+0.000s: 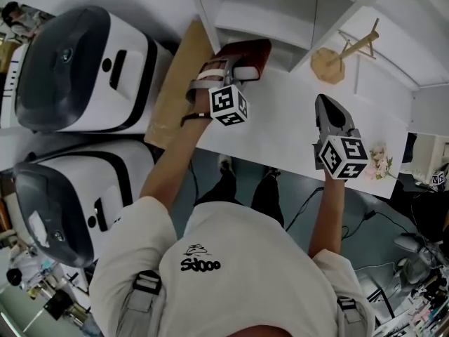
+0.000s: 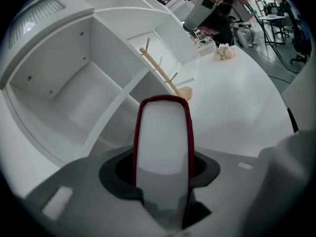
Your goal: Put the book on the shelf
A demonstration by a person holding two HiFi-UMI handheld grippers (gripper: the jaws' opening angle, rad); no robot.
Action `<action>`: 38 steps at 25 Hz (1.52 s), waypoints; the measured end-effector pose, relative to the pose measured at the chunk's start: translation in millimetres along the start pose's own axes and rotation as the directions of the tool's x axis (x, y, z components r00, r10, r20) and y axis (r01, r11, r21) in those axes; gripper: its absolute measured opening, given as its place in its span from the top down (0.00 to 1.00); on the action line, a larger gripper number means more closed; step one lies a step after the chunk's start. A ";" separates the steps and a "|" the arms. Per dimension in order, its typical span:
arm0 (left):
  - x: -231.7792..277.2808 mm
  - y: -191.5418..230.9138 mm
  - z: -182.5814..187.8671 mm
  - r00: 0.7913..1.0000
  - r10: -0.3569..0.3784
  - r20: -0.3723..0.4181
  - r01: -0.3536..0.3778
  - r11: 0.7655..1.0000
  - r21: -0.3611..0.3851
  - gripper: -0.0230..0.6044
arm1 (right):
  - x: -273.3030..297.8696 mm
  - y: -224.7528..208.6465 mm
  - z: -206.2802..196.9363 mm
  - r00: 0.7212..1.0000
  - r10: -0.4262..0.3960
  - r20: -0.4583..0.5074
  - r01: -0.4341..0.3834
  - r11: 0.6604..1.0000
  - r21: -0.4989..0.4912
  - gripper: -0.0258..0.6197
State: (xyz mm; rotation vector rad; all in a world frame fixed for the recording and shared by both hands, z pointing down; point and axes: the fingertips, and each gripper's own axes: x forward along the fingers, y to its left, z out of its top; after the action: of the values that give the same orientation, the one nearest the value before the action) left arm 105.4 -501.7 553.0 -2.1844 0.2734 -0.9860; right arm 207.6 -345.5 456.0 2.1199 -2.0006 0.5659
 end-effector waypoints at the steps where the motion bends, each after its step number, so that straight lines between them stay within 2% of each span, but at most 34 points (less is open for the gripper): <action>1: 4.6 -1.2 0.9 1.000 0.006 0.002 -0.006 1.000 0.011 0.59 | -0.7 -2.5 -2.8 1.000 -0.001 -0.007 0.001 1.000 0.002 0.96; 4: 21.7 -6.1 4.5 1.000 0.008 -0.012 -0.007 0.998 0.057 0.58 | -4.4 -13.0 -12.4 1.000 -0.012 -0.028 0.013 1.000 0.013 0.96; 10: 63.5 -19.6 -5.7 0.996 -0.051 -0.078 0.064 0.982 0.176 0.50 | -8.7 -23.5 -39.8 0.998 -0.011 -0.069 0.015 0.999 0.045 0.96; 15: 91.1 -19.8 -17.5 0.984 -0.134 -0.116 0.151 0.975 0.161 0.40 | -11.6 -32.1 -61.4 0.995 -0.003 -0.101 0.011 0.996 0.083 0.96; 20: 112.6 -32.5 -15.0 0.971 -0.221 -0.095 0.227 0.973 0.050 0.28 | -25.5 -51.7 -78.5 0.990 -0.032 -0.135 0.047 0.993 0.111 0.96; 24: 131.2 -43.4 -25.1 0.952 -0.277 -0.132 0.283 0.959 0.027 0.26 | -34.8 -64.3 -90.6 0.987 -0.052 -0.153 0.073 0.988 0.135 0.96; 32: 153.1 -33.4 -42.2 0.948 -0.251 -0.197 0.263 0.964 0.041 0.24 | -49.8 -81.7 -109.5 0.980 -0.084 -0.181 0.113 0.980 0.161 0.96; 36: 159.0 -19.8 -52.6 0.948 -0.218 -0.233 0.228 0.973 0.020 0.25 | -49.1 -79.2 -107.1 0.982 -0.077 -0.175 0.106 0.981 0.163 0.96; 38: 156.6 -16.9 -55.0 0.951 -0.179 -0.253 0.190 0.982 0.019 0.25 | -47.5 -76.7 -103.1 0.984 -0.070 -0.165 0.096 0.983 0.157 0.96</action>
State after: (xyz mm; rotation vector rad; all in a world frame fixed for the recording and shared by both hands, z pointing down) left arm 171.6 -589.0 678.9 -2.0732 0.1637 -1.3635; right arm 266.2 -256.3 542.1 2.1611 -1.8273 0.8835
